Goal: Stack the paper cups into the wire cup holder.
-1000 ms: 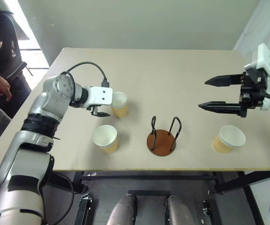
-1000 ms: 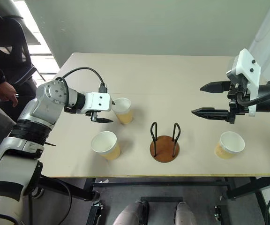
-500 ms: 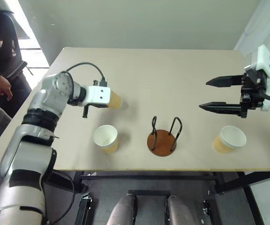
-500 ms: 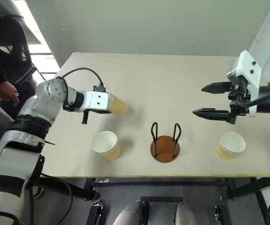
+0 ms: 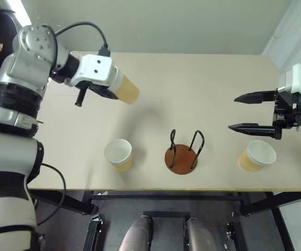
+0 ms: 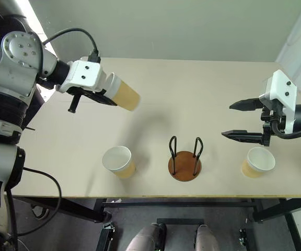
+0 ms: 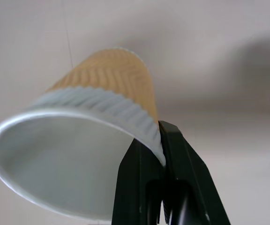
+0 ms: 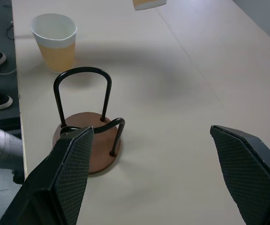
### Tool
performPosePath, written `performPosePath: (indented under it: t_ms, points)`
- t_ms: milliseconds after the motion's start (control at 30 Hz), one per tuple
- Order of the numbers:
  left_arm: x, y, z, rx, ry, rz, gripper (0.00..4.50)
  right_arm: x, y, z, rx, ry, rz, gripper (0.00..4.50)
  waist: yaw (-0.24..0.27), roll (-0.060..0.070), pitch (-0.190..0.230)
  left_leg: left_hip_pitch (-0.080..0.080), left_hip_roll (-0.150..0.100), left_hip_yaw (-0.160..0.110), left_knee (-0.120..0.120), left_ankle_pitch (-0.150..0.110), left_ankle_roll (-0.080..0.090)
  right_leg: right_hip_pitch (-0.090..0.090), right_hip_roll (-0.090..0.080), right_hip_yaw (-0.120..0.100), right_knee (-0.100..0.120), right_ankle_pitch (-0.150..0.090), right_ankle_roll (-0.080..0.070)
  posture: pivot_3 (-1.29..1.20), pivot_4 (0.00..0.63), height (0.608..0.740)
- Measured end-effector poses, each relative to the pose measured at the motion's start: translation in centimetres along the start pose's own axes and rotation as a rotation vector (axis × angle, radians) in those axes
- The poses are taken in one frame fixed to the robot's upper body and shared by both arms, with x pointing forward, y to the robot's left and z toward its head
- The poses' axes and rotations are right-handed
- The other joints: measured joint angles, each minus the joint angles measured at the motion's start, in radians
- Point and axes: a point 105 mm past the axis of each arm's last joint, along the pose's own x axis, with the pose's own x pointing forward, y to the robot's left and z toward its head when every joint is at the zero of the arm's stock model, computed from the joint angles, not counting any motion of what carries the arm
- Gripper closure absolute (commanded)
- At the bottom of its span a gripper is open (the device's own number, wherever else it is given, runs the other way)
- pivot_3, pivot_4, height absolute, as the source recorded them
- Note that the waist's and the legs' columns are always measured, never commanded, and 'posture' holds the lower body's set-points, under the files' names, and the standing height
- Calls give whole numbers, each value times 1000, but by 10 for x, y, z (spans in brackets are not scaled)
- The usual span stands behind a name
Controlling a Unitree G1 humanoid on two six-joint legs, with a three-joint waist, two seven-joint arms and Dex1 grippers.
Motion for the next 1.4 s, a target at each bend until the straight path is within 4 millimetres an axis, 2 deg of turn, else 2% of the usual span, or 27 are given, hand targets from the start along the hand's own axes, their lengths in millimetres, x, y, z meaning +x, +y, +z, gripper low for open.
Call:
performPosePath:
  t_ms: [167, 367, 533, 900, 1133, 1400]
  points:
    - [-4, 14, 39, 107, -39, -43, 4472, -1, 1, 3, 10, -9, 23, 445, -1, 0, 0, -1, -1, 0, 1, -6, -9, 0, 0, 0, 0, -1, 2, 0, 150, 740]
    - [3, 20, 86, 205, -117, -125, 4472, -5, 2, 3, 38, 2, 35, 445, 1, -1, 1, -2, -1, 1, 3, -8, -5, 1, -2, 1, -1, -4, 6, 0, 150, 740]
    - [17, 19, 112, 275, -153, -202, 4472, -8, 3, 5, 53, 2, 39, 445, 3, 0, 1, -3, -1, 2, 11, -12, 2, 3, -1, 0, 1, -8, 9, 0, 150, 740]
    - [48, 12, 132, 362, -178, -306, 4472, -19, 8, 11, 100, 19, 51, 445, 8, 0, 2, -4, -3, 3, 22, -19, 9, 8, -3, -1, 0, -11, 13, 0, 150, 740]
    - [58, 13, 158, 430, -223, -330, 4472, -25, 9, 11, 122, 37, 47, 445, 11, 0, 2, -2, -10, 3, 24, -21, 14, 12, -11, -2, 0, -14, 19, 0, 150, 740]
    - [62, 9, 165, 474, -235, -349, 4472, -31, 11, 11, 137, 57, 47, 445, 10, 0, 2, -2, -15, 4, 28, -24, 20, 15, -14, -2, -1, -16, 25, 0, 150, 740]
